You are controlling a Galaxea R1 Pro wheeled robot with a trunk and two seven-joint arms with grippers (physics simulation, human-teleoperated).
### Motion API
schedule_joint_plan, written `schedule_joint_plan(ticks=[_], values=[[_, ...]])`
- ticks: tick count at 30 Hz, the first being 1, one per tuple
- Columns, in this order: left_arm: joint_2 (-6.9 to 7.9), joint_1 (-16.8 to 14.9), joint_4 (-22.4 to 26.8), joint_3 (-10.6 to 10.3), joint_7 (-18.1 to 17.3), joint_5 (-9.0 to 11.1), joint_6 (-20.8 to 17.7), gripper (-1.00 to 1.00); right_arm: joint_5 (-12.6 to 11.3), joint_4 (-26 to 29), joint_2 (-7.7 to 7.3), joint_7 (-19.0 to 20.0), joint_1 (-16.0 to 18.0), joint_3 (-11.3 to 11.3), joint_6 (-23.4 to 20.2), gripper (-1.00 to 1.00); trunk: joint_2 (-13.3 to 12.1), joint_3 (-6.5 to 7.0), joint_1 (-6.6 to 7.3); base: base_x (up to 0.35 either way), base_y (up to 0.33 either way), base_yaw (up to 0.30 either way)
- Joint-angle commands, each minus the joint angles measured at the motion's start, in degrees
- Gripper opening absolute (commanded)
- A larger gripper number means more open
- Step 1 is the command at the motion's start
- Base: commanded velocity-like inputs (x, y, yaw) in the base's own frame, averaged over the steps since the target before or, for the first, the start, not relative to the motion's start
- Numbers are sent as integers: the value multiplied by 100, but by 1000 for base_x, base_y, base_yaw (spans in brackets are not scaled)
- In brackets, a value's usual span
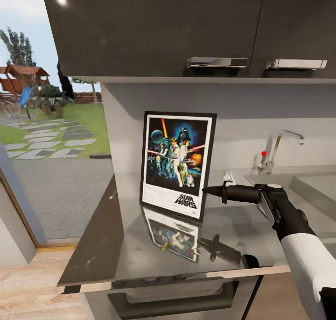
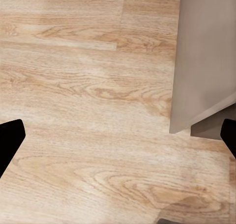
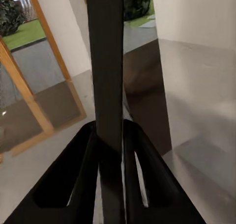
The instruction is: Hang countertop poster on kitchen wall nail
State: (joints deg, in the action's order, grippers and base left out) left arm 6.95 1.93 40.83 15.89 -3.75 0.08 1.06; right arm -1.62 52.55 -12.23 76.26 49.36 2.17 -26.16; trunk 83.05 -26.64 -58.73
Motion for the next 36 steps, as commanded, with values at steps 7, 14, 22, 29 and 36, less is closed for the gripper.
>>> schedule_joint_plan(ticks=[7, 14, 22, 29, 36], values=[[-1, 0, 4, 19, -38, 1, 8, 100, -18, 25, 1, 12, 3, -5, -86, -100, 3, -5, 0, 0, 0, 0], [0, 0, 8, 256, -45, 1, 8, 100, -15, 490, 37, 12, 3, -24, -141, -100, 3, -5, 0, 0, 0, 0], [0, 0, 10, 257, -47, -1, 8, 100, -14, 524, 53, 12, 3, -24, -143, -100, 3, -5, 0, -42, 0, 0], [0, 0, 10, 257, -47, 0, 8, 100, -16, 527, 54, 12, 3, -16, -142, -100, 3, -5, 0, -281, 0, 0], [0, 0, 13, 257, -47, 1, 8, 100, -18, 528, 54, 10, 3, -36, -143, -100, 3, -5, 0, -314, 0, 11]])
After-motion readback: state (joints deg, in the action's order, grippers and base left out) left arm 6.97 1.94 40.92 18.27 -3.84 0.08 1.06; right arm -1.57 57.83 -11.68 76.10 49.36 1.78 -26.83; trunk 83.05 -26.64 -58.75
